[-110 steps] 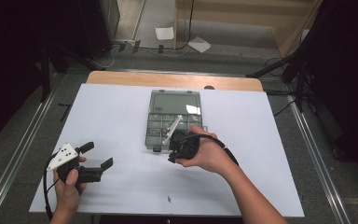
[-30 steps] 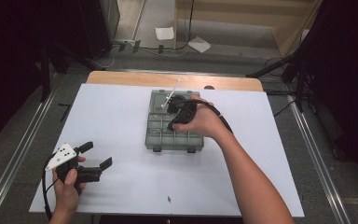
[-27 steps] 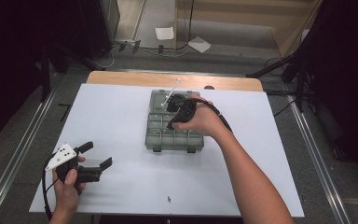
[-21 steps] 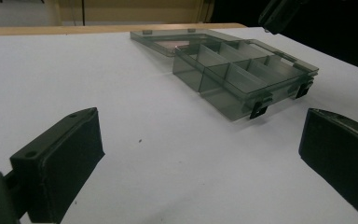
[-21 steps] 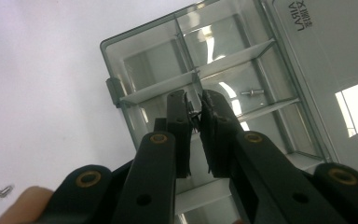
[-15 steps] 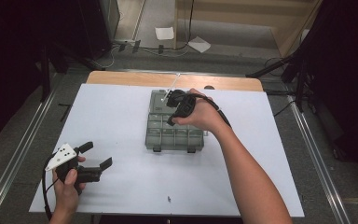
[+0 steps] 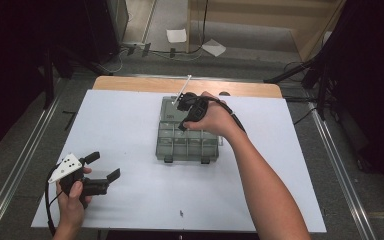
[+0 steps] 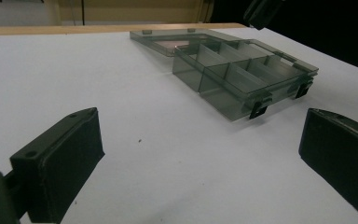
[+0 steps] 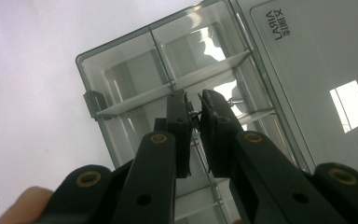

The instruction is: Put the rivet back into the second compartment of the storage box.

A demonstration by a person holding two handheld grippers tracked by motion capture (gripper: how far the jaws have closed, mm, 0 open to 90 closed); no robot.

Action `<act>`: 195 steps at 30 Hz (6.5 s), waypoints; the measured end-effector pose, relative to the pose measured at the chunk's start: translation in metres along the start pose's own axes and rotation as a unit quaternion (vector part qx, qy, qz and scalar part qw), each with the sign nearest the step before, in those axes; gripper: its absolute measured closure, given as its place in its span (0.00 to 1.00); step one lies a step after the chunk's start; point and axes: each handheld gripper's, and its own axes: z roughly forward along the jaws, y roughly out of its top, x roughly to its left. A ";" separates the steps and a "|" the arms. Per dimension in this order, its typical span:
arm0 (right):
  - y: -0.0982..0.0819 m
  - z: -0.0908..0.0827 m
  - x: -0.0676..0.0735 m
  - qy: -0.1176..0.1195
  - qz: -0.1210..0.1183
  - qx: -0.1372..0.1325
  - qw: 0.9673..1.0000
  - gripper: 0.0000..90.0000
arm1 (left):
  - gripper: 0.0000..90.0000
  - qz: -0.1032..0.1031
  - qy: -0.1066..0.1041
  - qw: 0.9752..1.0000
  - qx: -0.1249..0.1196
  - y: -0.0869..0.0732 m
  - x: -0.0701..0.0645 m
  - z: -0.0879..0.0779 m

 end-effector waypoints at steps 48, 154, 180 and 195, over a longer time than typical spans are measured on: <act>0.014 0.039 -0.019 -0.021 0.022 0.031 0.999 0.93 | 0.00 0.002 -0.002 1.000 0.003 0.000 -0.002 0.001; -0.075 0.018 0.088 -0.042 -0.035 0.007 0.998 0.12 | 0.00 0.013 -0.005 1.000 0.012 0.000 -0.007 0.005; -0.096 0.017 0.127 -0.043 -0.035 0.000 0.998 0.26 | 0.00 0.014 -0.007 1.000 0.011 0.001 -0.009 0.005; -0.105 0.022 0.154 -0.038 -0.044 0.002 0.998 0.43 | 0.00 0.017 -0.007 1.000 0.012 0.001 -0.010 0.006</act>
